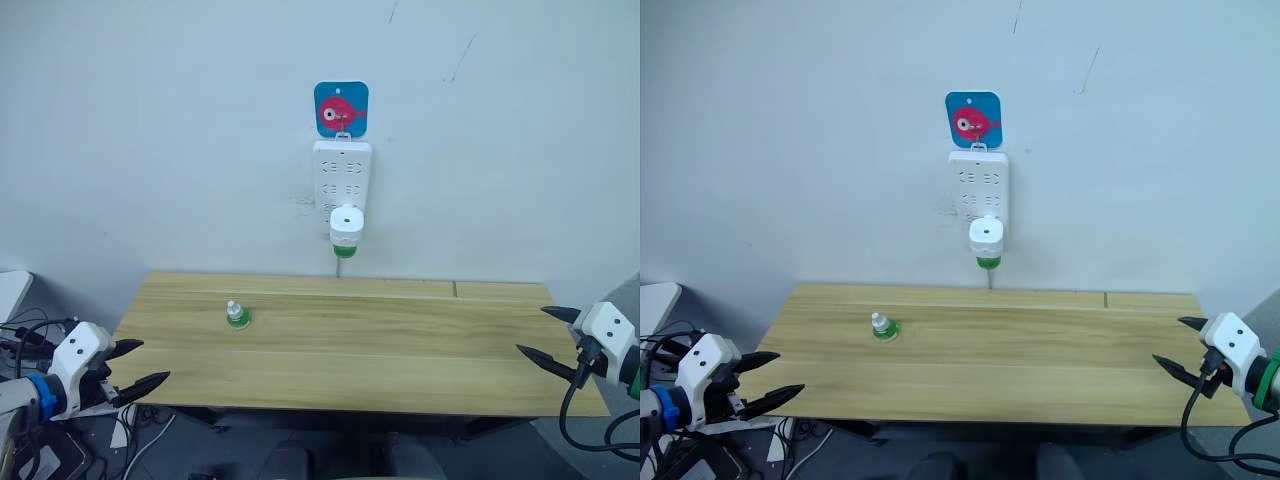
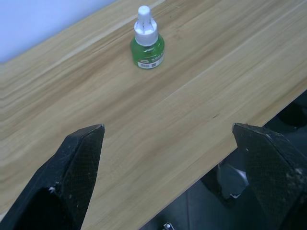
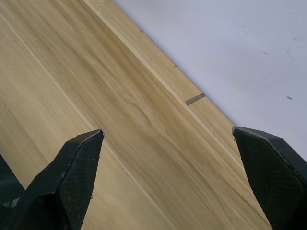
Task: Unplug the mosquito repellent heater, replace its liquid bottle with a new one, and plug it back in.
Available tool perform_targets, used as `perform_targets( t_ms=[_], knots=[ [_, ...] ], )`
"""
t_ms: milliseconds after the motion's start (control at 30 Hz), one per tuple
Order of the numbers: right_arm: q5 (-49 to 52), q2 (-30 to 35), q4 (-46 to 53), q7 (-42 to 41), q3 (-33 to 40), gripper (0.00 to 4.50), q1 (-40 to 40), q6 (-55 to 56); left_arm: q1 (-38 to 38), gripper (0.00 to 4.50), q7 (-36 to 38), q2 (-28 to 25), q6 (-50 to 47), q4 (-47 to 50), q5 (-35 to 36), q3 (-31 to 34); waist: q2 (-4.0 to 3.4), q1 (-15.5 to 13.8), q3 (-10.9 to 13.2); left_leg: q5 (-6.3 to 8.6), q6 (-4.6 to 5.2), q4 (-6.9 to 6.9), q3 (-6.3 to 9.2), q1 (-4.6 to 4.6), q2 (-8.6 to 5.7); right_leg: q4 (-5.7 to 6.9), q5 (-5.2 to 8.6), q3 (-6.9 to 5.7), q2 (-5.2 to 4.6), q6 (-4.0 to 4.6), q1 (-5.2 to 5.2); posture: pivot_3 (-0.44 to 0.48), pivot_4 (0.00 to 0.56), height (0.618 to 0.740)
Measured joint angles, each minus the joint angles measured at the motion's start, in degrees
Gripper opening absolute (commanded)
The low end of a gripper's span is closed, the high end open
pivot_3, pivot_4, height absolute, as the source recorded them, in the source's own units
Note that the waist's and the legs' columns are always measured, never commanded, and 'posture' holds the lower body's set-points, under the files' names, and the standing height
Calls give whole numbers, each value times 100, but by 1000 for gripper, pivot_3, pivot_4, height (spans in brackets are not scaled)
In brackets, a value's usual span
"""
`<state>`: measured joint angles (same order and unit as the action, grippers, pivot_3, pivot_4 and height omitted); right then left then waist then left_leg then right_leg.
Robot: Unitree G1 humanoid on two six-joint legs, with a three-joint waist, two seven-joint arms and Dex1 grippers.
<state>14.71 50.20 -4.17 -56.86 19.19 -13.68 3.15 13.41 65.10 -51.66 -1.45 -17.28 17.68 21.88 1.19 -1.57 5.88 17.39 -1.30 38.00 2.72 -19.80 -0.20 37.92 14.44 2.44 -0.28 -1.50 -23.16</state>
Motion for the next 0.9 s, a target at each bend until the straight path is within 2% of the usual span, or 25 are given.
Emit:
perform_targets(
  t_ms=[167, 367, 567, 767, 900],
  knots=[
    [14, -29, 244, 69, 1, 4492, -114, -129, -265, 4500, -107, 66, -118, 62, 149, 25, 0, 0, -1, 0, 0, 2, 4, -1, 0, 4, 0, 1, -1, -1, 0, 125, 60, 740],
    [528, -140, 1779, 224, -26, 4492, -77, -965, -1027, 4500, -274, 296, -1004, 1039, 673, -158, -3, 18, 0, -1, -1, 10, 12, -1, 1, 13, -3, 3, 1, -5, 2, 56, 71, 740],
    [1940, -113, 3865, 834, -276, 4492, 877, -2747, -2118, 4500, -505, 596, -2005, 1675, 1156, -605, -1, 77, 2, -1, -2, 11, 17, -2, 1, 11, -5, 2, 13, -8, 0, 1, 76, 740],
    [2756, -34, 4516, 1361, -433, 4492, 1588, -3813, -2998, 4500, -585, 731, -2482, 1647, 1278, -836, 2, 152, 4, -1, -2, 9, 18, -8, -9, 2, -5, 1, 7, -8, -1, -54, 82, 740],
    [2899, -34, 4695, 1595, -466, 4500, 1666, -4110, -3448, 3628, -558, 944, -2551, 1354, 1258, -1057, 5, 188, 6, -1, -2, 11, 14, -8, -10, 1, -5, 1, 7, -9, -2, -93, 88, 740]
  ],
)
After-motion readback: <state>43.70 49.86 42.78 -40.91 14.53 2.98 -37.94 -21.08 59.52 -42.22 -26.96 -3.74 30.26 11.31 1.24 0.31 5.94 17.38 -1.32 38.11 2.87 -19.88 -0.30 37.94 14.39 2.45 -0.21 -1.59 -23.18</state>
